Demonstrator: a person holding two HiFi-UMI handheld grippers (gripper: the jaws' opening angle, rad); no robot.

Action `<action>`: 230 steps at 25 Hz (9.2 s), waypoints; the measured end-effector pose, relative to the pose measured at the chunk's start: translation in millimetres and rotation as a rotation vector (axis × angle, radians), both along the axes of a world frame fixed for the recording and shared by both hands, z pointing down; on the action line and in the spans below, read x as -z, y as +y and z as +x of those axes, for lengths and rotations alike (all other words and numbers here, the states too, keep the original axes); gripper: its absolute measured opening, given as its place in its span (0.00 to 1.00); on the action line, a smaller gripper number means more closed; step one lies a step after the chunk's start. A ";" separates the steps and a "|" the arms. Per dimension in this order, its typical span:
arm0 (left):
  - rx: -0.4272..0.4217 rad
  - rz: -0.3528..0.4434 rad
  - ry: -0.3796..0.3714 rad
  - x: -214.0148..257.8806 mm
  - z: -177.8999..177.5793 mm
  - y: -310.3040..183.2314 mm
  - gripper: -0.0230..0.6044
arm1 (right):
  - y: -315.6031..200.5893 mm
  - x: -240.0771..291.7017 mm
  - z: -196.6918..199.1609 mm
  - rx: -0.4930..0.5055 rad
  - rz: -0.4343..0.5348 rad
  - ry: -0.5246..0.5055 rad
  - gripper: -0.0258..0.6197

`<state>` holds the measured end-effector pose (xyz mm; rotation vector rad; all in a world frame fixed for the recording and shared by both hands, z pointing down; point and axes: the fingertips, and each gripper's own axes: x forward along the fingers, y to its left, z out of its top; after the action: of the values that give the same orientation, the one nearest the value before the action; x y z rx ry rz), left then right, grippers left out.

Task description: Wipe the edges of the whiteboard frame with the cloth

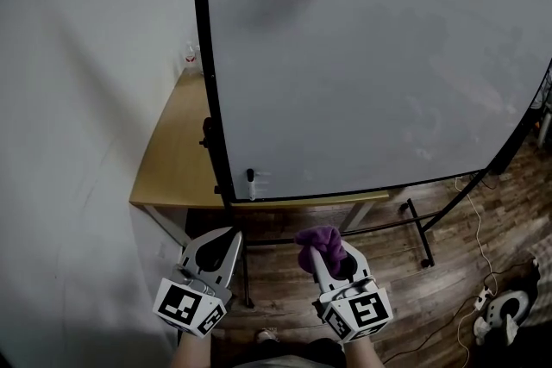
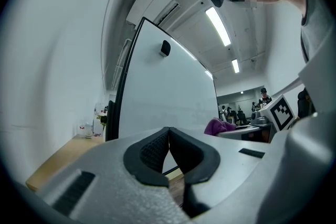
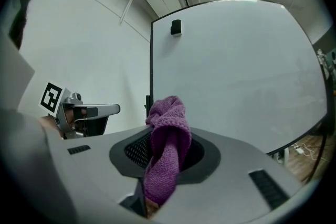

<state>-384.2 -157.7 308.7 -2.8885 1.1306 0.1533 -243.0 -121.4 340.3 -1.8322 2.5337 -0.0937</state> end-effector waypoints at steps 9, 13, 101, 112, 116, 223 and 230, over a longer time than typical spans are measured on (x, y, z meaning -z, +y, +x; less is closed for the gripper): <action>-0.015 -0.021 0.007 -12.0 -12.7 -9.9 0.06 | -11.6 -9.5 -18.9 0.004 -0.022 0.024 0.17; -0.002 -0.029 0.011 -17.9 -17.6 -13.1 0.06 | -21.5 -20.0 -25.6 0.026 -0.047 0.035 0.17; 0.142 -0.160 -0.066 -100.2 -44.0 -58.5 0.06 | -209.1 -247.1 4.7 -0.156 -0.472 0.040 0.15; 0.052 -0.132 -0.061 -91.7 -16.9 -56.4 0.06 | -202.2 -243.8 58.6 -0.251 -0.475 0.059 0.15; 0.021 -0.120 -0.056 -90.7 -10.3 -52.2 0.06 | -203.2 -243.6 56.7 -0.243 -0.475 0.067 0.15; -0.138 -0.173 -0.089 -76.8 371.1 5.2 0.06 | -171.4 -239.3 343.6 -0.086 -0.470 0.179 0.15; -0.144 -0.207 -0.065 -78.1 411.3 12.0 0.06 | -167.5 -241.6 384.1 -0.097 -0.485 0.160 0.15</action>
<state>27.2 -145.7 386.8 -3.1302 0.9825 -0.0570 141.1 -288.9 581.9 -2.1965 2.6983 -0.6364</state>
